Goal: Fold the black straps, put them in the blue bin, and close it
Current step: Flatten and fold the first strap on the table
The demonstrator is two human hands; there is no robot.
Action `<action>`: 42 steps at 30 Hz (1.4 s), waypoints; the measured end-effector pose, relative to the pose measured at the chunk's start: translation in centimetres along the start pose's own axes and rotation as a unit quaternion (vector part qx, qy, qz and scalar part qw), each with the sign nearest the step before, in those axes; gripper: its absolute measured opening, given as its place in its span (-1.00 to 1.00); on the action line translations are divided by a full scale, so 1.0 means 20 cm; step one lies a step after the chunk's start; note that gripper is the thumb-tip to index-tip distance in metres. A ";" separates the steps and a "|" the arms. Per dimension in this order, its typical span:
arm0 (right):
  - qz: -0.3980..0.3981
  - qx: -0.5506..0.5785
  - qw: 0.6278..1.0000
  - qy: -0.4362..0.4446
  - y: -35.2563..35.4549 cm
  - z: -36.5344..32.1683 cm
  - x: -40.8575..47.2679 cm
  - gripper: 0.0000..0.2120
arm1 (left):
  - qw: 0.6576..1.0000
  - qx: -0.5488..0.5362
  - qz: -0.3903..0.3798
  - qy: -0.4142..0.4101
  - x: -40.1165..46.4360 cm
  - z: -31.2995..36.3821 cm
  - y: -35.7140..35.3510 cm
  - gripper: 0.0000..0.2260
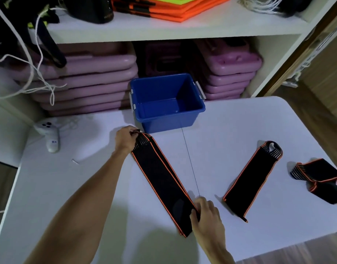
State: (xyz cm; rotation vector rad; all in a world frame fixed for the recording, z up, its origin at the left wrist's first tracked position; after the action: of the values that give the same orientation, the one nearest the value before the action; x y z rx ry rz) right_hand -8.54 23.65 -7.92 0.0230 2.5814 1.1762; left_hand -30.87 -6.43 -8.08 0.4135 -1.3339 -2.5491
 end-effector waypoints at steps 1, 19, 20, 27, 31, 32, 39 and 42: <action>0.003 -0.008 1.000 0.020 -0.01 0.00 0.00 -0.81 | 1.000 0.005 0.018 0.006 -0.01 -0.01 0.02 -0.87; -0.084 -0.178 0.962 0.190 -0.18 -0.10 -0.03 -0.36 | 0.981 0.065 0.085 0.159 -0.15 -0.42 0.31 -0.89; -0.085 -0.176 0.961 0.194 -0.18 -0.10 -0.02 -0.36 | 0.979 0.061 0.086 0.173 -0.16 -0.43 0.31 -0.87; -0.071 -0.182 0.959 0.204 -0.19 -0.09 -0.03 -0.45 | 0.983 -0.016 -0.043 0.176 -0.18 -0.42 0.22 -0.80; -0.071 -0.195 0.956 0.208 -0.19 -0.09 -0.04 -0.42 | 0.984 -0.040 -0.041 0.169 -0.14 -0.43 0.24 -0.81; -0.072 -0.196 0.955 0.209 -0.19 -0.08 -0.04 -0.41 | 0.985 -0.045 -0.021 0.168 -0.13 -0.43 0.26 -0.81; -0.076 -0.194 0.955 0.211 -0.17 -0.08 -0.04 -0.37 | 0.987 -0.008 0.041 0.158 -0.11 -0.41 0.27 -0.79; -0.075 -0.192 0.957 0.207 -0.17 -0.09 -0.04 -0.36 | 0.991 0.027 0.039 0.128 -0.15 -0.40 0.23 -0.77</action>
State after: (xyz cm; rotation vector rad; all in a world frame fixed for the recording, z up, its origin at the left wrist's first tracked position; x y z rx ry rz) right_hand -7.88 19.97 -9.21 -0.5488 2.5697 1.7515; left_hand -24.96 -14.02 -8.20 0.6601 -1.2987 -2.3081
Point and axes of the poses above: each hand's wrist, its own x-axis towards the middle knuckle, its own y-axis out of the back of the hand, z = x × y, the point moved 6 cm from there along x, towards the middle knuckle, and after that the axes turned 13 degrees about x, right-handed, at the moved point
